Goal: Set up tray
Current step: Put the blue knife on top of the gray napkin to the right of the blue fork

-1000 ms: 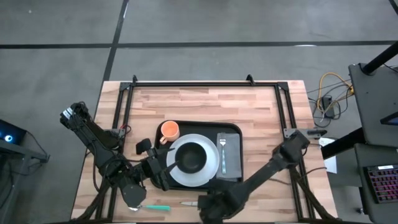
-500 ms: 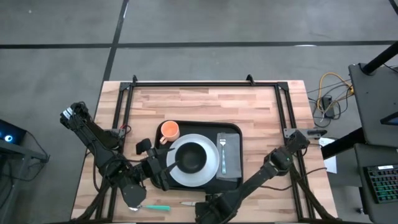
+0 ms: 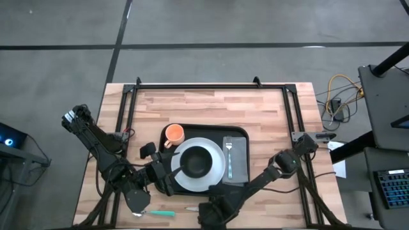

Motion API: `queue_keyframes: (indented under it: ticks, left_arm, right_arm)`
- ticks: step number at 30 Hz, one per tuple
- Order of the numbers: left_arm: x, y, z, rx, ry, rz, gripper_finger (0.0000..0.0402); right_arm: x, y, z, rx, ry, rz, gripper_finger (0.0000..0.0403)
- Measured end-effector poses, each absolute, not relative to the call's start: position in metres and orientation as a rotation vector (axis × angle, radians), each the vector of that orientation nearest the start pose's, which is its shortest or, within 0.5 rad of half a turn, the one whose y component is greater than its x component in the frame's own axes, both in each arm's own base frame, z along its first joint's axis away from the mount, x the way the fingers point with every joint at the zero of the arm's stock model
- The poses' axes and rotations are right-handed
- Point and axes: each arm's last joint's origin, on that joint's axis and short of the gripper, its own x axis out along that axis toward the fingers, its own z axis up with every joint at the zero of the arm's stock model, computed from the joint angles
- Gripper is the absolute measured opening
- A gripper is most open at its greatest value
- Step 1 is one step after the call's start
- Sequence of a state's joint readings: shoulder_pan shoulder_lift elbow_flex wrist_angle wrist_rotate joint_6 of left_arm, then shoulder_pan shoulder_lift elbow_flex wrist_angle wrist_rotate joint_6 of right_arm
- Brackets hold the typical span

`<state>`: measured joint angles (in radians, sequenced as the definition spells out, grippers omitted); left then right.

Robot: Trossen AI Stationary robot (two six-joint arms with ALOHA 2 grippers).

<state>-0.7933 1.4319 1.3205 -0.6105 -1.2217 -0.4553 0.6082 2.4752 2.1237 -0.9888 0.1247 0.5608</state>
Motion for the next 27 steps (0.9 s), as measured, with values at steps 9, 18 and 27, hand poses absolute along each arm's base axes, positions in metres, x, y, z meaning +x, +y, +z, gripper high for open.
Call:
queue_keyframes:
  ticks: [9,18,27]
  left_arm:
    - [0.224,-0.189,0.346,0.169,0.287,0.469,0.0204]
    - [0.223,-0.191,0.346,0.159,0.286,0.459,0.0204]
    - [0.219,-0.195,0.347,0.148,0.279,0.440,0.0204]
  right_arm:
    - [0.415,0.277,0.138,0.060,1.344,0.070,0.0088]
    - [0.415,0.279,0.152,0.101,1.355,0.046,0.0014]
    - [0.401,0.274,0.216,0.082,1.314,0.002,0.0010]
